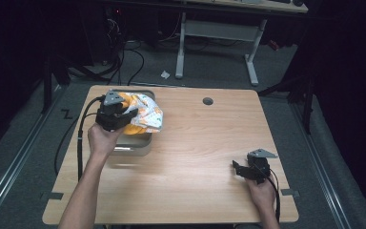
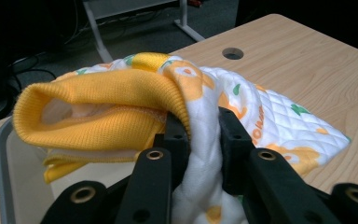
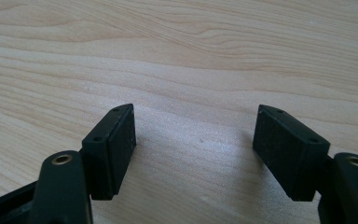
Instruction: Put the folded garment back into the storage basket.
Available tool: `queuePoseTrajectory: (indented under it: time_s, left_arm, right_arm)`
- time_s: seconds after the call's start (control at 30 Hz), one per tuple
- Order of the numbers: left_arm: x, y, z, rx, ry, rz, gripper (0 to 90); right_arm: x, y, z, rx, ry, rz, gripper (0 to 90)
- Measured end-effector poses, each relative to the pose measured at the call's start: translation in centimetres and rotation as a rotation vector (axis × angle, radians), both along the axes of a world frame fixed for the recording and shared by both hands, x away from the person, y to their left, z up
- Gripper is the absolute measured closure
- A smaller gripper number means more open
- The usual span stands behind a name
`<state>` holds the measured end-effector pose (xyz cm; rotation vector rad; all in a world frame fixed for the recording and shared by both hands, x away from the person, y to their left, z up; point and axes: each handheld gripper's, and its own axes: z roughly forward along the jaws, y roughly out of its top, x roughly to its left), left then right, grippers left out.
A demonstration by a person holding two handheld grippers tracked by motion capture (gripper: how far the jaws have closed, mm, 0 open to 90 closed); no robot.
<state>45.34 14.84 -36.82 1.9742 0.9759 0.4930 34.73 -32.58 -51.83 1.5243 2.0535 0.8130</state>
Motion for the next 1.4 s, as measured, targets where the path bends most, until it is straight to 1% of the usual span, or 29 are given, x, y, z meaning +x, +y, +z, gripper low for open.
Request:
queuePoseTrajectory:
  time_s: [0.07, 0.27, 0.47, 0.63, 0.67, 0.7, 0.73, 0.77, 0.83, 0.9, 1.03, 1.1, 1.13, 1.3, 1.4]
  left_arm:
    - [0.2, 0.3, -0.2, -0.007, 0.011, 0.001, 76.8]
    - [0.4, 0.6, -0.5, -0.004, 0.021, 0.002, 76.8]
    - [0.9, 1.1, -1.2, 0.023, 0.039, 0.016, 76.7]
    - [1.3, 1.7, -2.3, 0.013, 0.073, 0.025, 76.7]
    - [1.3, 1.7, -2.3, 0.013, 0.073, 0.025, 76.7]
    - [1.4, 2.1, -2.8, -0.001, 0.089, 0.032, 76.7]
    - [1.5, 2.3, -3.0, -0.007, 0.098, 0.038, 76.6]
    - [1.5, 2.3, -3.0, -0.007, 0.098, 0.038, 76.6]
    - [1.7, 2.6, -3.7, -0.017, 0.119, 0.045, 76.6]
    - [1.9, 2.8, -4.1, -0.010, 0.135, 0.047, 76.5]
    - [2.3, 3.1, -4.9, -0.012, 0.162, 0.054, 76.3]
    - [2.5, 3.1, -5.2, -0.001, 0.175, 0.058, 76.2]
    - [2.5, 3.1, -5.2, -0.001, 0.175, 0.058, 76.2]
    - [3.1, 3.2, -5.9, 0.033, 0.201, 0.066, 75.4]
    - [3.3, 3.1, -6.3, 0.067, 0.215, 0.074, 74.9]
  right_arm:
    - [0.0, 0.0, 0.0, 0.000, 0.000, 0.000, 30.2]
    - [0.0, 0.0, 0.0, 0.000, 0.000, 0.000, 30.2]
    - [0.0, 0.0, 0.0, -0.002, -0.001, 0.001, 30.2]
    - [0.0, 0.0, 0.0, -0.002, -0.001, 0.000, 30.1]
    - [0.0, 0.0, 0.0, -0.002, -0.001, 0.001, 30.1]
    - [0.0, 0.0, 0.0, -0.002, -0.001, 0.000, 30.1]
    - [0.0, 0.0, 0.0, -0.002, -0.001, 0.001, 30.2]
    - [0.0, 0.0, 0.0, -0.002, -0.001, 0.000, 30.1]
    - [0.0, 0.0, 0.0, -0.002, -0.001, 0.000, 30.1]
    - [0.0, 0.0, 0.0, -0.002, -0.001, 0.000, 30.1]
    - [0.0, 0.0, 0.0, -0.002, -0.001, 0.000, 30.2]
    - [0.0, 0.0, 0.0, -0.002, -0.001, 0.000, 30.1]
    - [0.0, 0.0, 0.0, -0.002, -0.001, 0.000, 30.1]
    - [0.0, 0.0, 0.0, -0.002, -0.001, 0.000, 30.1]
    - [0.0, 0.0, 0.0, -0.002, -0.001, 0.000, 30.1]
